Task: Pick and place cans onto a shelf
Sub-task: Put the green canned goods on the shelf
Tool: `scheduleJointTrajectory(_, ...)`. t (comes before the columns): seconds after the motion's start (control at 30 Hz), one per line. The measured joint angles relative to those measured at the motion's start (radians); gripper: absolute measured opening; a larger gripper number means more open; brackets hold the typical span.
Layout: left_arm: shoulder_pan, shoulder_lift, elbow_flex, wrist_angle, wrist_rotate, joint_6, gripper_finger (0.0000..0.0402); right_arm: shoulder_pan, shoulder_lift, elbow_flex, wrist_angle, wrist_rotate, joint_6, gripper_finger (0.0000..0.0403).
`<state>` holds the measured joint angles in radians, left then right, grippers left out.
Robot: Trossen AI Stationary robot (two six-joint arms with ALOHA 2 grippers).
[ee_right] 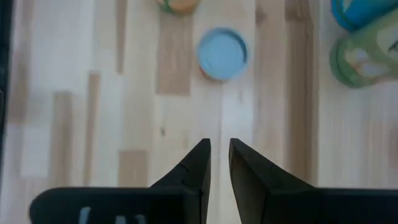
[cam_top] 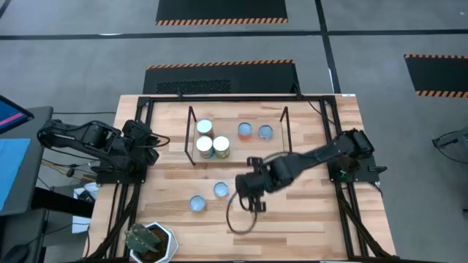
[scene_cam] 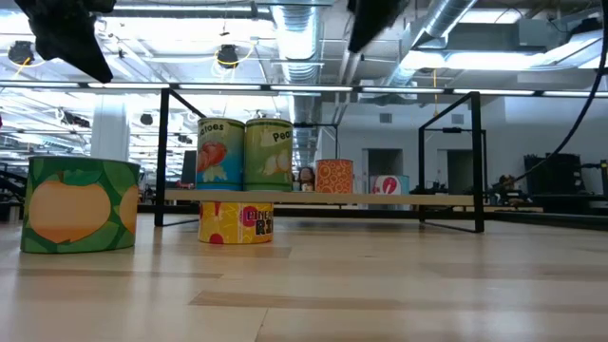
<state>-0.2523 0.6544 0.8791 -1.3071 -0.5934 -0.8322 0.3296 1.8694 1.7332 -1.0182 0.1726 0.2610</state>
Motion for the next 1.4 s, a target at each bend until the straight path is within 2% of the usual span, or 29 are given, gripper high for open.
scheduleJointTrajectory(0.13,0.000,0.000,0.000,0.000,-0.012,0.028,0.0061,0.072,0.000,0.000,0.058,0.095,0.084,0.0082)
scheduleJointTrajectory(0.3,0.000,0.000,0.000,-0.003,-0.005,0.003,0.0061,0.139,0.000,-0.004,0.058,0.268,0.135,0.0081)
scheduleJointTrajectory(0.47,0.000,0.000,0.000,0.001,-0.002,0.013,0.0061,0.169,0.000,-0.036,0.054,0.303,0.192,0.0081)
scheduleJointTrajectory(0.53,0.000,0.000,0.000,0.057,0.048,0.035,0.0061,0.180,0.000,-0.055,0.056,0.304,0.193,0.0081)
scheduleJointTrajectory(0.67,-0.019,0.046,0.000,0.345,0.290,0.162,0.0061,0.197,0.000,-0.103,0.053,0.304,0.221,0.0081)
scheduleJointTrajectory(0.8,-0.052,0.171,0.001,0.647,0.374,0.325,0.0061,0.209,0.001,-0.149,0.051,0.313,0.254,0.0081)
scheduleJointTrajectory(0.9,-0.054,0.304,0.011,0.757,0.456,0.438,0.0061,0.210,0.002,-0.154,0.041,0.322,0.267,0.0081)
scheduleJointTrajectory(1.03,-0.044,0.489,0.096,0.664,0.565,0.502,0.0061,0.210,0.002,-0.154,0.041,0.323,0.266,0.0081)
scheduleJointTrajectory(1.13,-0.050,0.626,0.133,0.542,0.568,0.524,0.0061,0.210,0.001,-0.154,0.039,0.325,0.266,0.0081)
scheduleJointTrajectory(1.3,-0.074,0.780,0.142,0.539,0.595,0.539,0.0061,0.210,0.001,-0.154,0.035,0.325,0.266,0.0082)
scheduleJointTrajectory(1.4,-0.092,0.832,0.142,0.541,0.589,0.534,0.0061,0.210,0.001,-0.154,0.031,0.326,0.265,0.0082)
